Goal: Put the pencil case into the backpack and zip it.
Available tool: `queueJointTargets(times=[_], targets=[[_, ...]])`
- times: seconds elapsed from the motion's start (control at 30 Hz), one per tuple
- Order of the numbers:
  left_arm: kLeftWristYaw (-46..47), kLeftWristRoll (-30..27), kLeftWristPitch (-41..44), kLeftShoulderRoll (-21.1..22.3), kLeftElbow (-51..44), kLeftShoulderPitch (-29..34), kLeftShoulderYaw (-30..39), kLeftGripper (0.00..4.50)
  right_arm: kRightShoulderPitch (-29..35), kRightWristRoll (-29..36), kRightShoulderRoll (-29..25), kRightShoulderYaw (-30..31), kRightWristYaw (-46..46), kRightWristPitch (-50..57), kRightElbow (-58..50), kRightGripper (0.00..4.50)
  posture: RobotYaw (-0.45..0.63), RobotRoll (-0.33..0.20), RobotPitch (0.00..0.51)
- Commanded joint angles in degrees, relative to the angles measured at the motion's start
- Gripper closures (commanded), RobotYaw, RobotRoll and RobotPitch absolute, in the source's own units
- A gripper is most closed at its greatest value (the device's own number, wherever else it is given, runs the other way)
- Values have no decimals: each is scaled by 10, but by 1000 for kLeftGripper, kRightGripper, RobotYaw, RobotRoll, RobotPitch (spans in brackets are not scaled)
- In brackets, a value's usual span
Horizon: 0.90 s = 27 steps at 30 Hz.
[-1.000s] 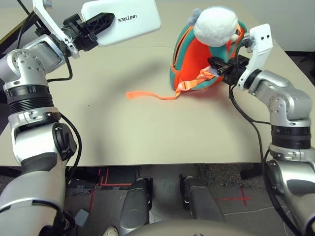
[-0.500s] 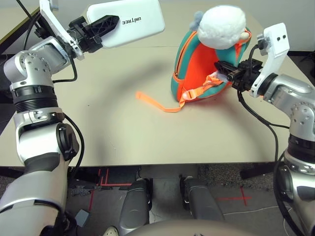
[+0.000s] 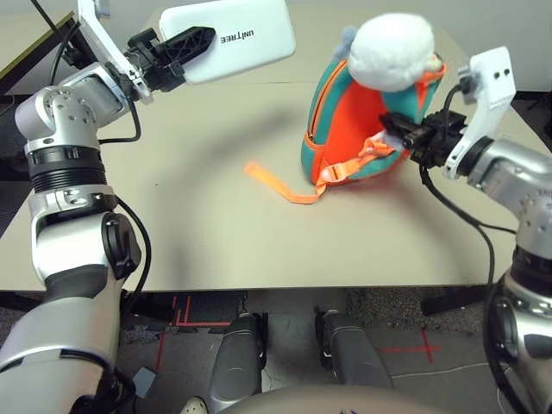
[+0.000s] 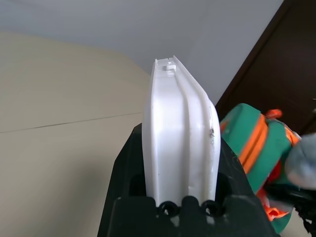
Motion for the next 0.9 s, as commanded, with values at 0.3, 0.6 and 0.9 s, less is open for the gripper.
queueJointTargets(times=[0.3,0.6,0.9], targets=[[-71,10,-41,15,-42,-32,-27,3282,8,-31,7,43,11,-62,53,4302,-212,0,98],[-103,5,-36,13,-108,-31,-51,3282,-10,-45,15,62,12,-79,84,4302,-207,0,105],[-132,9,-37,3,-128,-29,-80,3282,-25,-56,27,78,15,-89,108,4302,-196,0,116]])
